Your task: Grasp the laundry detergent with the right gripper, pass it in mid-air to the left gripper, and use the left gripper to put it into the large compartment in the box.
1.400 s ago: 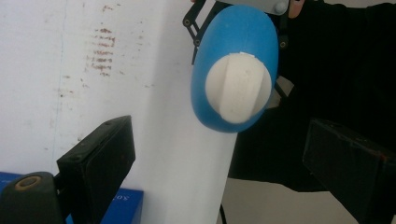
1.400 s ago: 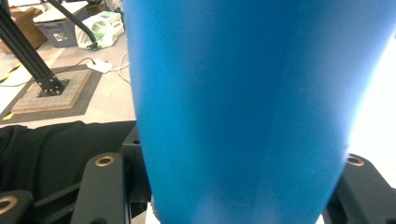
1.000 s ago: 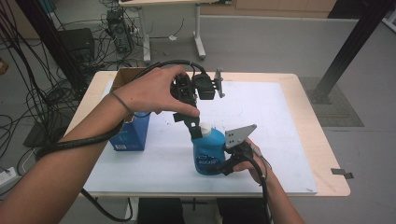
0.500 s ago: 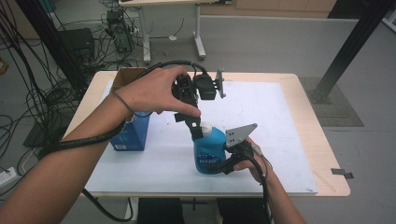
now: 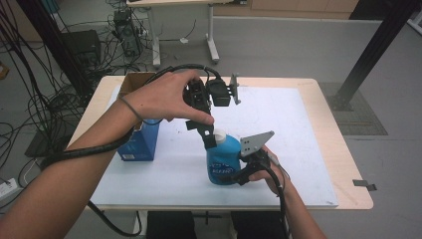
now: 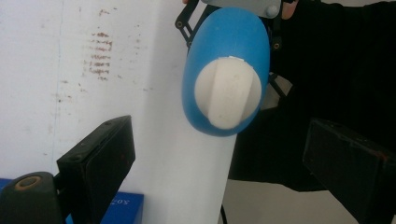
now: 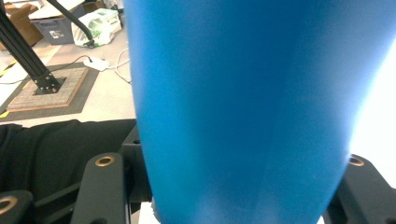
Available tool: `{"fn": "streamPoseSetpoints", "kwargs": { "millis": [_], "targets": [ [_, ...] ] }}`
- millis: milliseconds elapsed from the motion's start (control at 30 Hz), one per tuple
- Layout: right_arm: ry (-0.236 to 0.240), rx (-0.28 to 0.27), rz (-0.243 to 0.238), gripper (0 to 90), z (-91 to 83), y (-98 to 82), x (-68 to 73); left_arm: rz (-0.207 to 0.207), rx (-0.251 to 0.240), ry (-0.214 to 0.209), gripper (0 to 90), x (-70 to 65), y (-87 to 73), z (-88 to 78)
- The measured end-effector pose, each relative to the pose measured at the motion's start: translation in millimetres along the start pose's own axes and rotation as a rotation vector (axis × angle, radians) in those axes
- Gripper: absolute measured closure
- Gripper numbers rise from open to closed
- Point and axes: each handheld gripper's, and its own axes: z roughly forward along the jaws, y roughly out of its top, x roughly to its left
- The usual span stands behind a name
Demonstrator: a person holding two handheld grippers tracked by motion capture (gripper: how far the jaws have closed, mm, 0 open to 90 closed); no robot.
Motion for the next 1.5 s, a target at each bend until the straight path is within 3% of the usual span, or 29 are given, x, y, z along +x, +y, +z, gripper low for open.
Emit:
{"fn": "streamPoseSetpoints", "kwargs": {
  "millis": [1500],
  "targets": [
    [-0.014, 0.01, 0.012, 40.6, 0.2, 1.6, 2.9, -0.004, 0.0, 0.0, 9.5, -1.6, -1.6, 0.5]
  ]
}}
